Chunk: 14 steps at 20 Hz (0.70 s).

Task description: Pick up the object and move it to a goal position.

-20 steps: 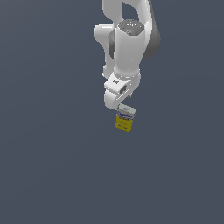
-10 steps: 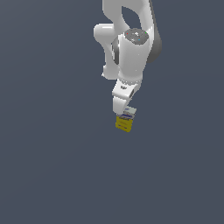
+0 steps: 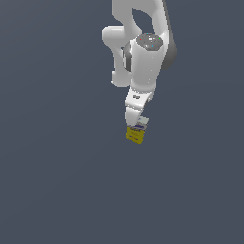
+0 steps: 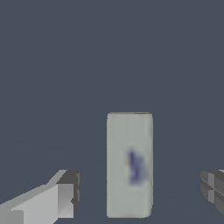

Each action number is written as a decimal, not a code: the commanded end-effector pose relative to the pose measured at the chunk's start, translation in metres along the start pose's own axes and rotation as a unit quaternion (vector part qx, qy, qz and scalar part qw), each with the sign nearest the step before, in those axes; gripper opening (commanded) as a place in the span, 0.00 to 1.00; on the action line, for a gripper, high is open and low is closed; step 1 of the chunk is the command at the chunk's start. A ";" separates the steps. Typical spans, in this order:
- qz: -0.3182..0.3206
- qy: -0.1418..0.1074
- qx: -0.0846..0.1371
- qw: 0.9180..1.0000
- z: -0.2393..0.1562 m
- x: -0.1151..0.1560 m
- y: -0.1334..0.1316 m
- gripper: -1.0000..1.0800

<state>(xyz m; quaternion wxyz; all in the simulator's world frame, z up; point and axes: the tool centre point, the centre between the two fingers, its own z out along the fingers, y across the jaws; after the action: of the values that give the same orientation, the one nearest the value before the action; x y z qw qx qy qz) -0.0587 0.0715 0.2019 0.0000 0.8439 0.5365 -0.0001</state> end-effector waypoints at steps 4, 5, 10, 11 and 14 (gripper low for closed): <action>-0.001 0.000 0.000 1.000 0.011 0.000 0.000 0.96; -0.001 0.000 0.000 1.000 0.015 0.000 -0.001 0.96; -0.002 0.000 0.000 1.000 0.039 0.000 -0.001 0.96; -0.002 0.000 0.000 1.000 0.042 0.000 -0.001 0.96; -0.002 0.000 0.000 1.000 0.049 0.000 -0.001 0.96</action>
<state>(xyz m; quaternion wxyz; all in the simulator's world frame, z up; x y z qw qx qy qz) -0.0599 0.0717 0.1564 -0.0005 0.8427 0.5384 -0.0005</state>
